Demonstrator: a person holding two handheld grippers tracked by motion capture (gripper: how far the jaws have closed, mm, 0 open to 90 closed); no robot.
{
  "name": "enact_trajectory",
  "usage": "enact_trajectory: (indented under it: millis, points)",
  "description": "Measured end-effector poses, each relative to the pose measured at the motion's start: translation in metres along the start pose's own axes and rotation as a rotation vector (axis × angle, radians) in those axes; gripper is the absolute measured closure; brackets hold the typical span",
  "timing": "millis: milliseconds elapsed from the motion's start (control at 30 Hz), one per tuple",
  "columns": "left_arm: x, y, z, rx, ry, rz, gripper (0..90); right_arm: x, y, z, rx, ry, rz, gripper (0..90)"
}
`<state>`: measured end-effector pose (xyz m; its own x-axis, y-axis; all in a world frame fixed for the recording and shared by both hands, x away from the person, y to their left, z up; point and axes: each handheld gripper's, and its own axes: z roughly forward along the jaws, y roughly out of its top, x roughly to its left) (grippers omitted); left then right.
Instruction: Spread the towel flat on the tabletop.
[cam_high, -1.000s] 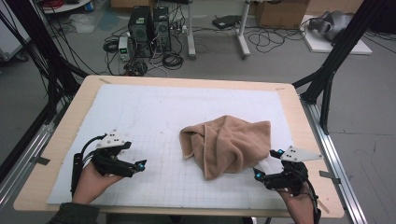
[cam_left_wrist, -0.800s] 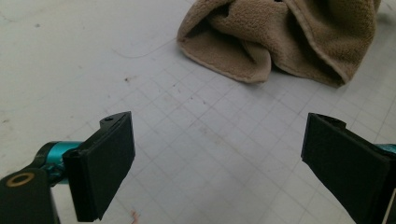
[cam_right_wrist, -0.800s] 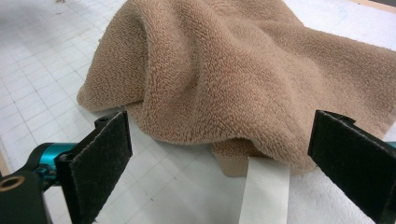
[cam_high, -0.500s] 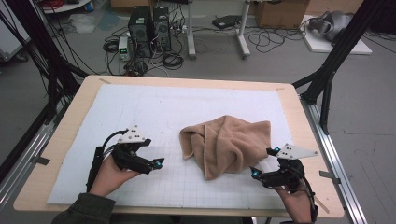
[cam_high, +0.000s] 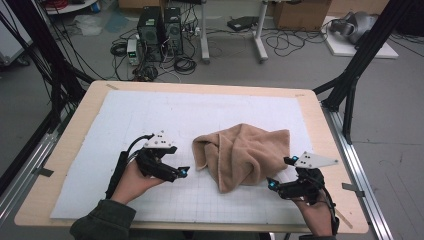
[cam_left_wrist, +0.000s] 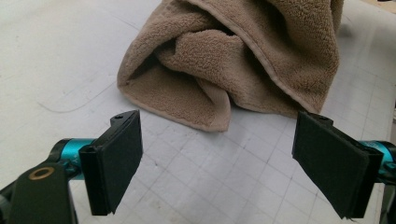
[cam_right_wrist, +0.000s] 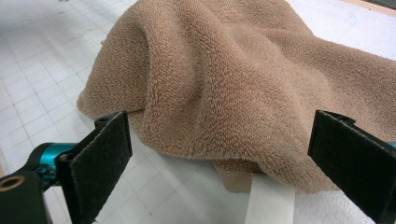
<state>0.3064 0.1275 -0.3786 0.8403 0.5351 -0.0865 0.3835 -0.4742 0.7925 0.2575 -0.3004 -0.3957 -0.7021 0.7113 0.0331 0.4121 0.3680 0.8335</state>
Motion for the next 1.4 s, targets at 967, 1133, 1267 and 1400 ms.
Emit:
enact_trajectory:
  millis: [967,1133,1267,1400]
  points:
    - [-0.004,0.041,0.051,-0.002,-0.191,0.061,32.8,-0.006,0.003,0.005,-0.001,0.019,0.005,5.2]
    - [-0.011,0.052,0.063,0.025,-0.205,0.103,35.9,-0.008,0.002,0.006,-0.002,0.023,0.004,5.2]
    - [-0.015,0.058,0.075,0.052,-0.211,0.126,42.2,-0.008,0.002,0.006,-0.002,0.022,0.006,5.2]
    - [-0.018,0.063,0.093,0.088,-0.209,0.141,48.8,-0.01,0.002,0.008,-0.005,0.025,0.002,5.2]
